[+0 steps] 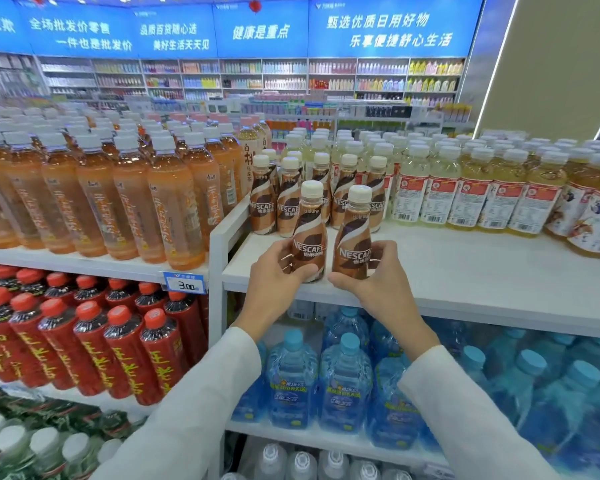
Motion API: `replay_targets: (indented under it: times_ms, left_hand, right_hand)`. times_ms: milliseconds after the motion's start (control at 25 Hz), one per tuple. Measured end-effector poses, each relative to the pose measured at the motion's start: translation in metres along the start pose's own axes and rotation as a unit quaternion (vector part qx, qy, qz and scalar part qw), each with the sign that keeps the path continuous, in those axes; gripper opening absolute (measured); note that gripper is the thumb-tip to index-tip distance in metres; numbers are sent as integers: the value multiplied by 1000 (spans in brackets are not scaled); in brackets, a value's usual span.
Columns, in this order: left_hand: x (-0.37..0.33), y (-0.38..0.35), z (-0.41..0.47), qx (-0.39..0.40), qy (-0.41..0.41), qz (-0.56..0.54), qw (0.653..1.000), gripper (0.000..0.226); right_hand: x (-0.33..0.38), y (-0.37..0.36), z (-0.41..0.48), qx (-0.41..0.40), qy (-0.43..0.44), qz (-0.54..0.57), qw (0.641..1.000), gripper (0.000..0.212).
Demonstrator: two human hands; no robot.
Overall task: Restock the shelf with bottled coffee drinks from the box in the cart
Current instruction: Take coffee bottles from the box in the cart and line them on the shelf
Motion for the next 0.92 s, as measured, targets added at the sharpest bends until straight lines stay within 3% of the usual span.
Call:
replay_targets:
  times_ms: [160,360,760,920]
  left_hand:
    - [-1,-2,-8,-26,-26,21,999,65]
    - [-5,-17,0,-106,-24,70,992,65]
    - [-14,-50,66,-114,23,110,987,51]
    - [-17,-61,76,-131,17,149,980,44]
  right_hand:
    - [-3,0,-14,-32,9,32,999,66]
    - [0,-3,-4,-64,7,-11,998,60]
    - [-4,-18,72,-43,-21,4,999,71]
    - [-8,-24,90,-42,-28,-11,999,60]
Point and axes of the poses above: each hand's wrist, its own z-axis towards the middle knuckle, its own y-axis out of the back of the hand, x = y × z, the point moved 5 cm from there along z, towards the middle knuckle, and after that the axes turned 1 degree about x, right-handed, at the moved point
